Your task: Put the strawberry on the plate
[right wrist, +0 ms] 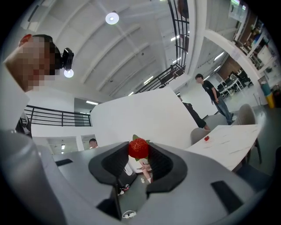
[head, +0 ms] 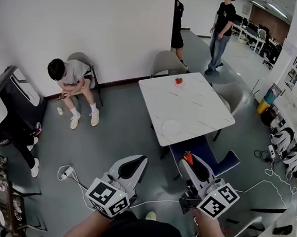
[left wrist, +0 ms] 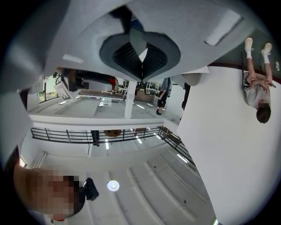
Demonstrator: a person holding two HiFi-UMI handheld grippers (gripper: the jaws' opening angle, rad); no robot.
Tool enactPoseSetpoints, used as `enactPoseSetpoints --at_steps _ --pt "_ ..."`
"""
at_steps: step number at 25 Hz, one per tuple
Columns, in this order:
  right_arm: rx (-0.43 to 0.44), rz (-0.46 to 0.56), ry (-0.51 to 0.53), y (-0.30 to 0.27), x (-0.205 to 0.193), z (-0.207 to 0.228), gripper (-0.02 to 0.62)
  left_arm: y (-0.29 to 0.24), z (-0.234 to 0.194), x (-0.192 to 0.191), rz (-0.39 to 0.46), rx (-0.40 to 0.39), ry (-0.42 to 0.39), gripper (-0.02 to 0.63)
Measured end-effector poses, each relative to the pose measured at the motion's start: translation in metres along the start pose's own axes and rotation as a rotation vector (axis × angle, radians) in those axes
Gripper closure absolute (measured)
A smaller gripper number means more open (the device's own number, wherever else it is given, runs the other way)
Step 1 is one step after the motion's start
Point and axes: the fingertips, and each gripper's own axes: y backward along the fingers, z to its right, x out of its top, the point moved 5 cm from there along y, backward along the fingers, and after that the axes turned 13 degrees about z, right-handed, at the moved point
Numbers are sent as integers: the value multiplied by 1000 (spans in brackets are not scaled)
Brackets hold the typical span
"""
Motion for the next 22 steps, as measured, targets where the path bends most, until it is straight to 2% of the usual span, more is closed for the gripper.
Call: enactPoseSetpoints --at_steps 8,13,22 --pt "-13 25 -76 4 8 26 456 -24 0 -6 -6 -9 -16 595" --pt "-31 10 -65 -2 7 44 456 -48 -6 -19 -15 -39 -4 597" --pt "-79 -28 4 -60 -7 84 456 -101 -61 -35 -11 -96 11 597"
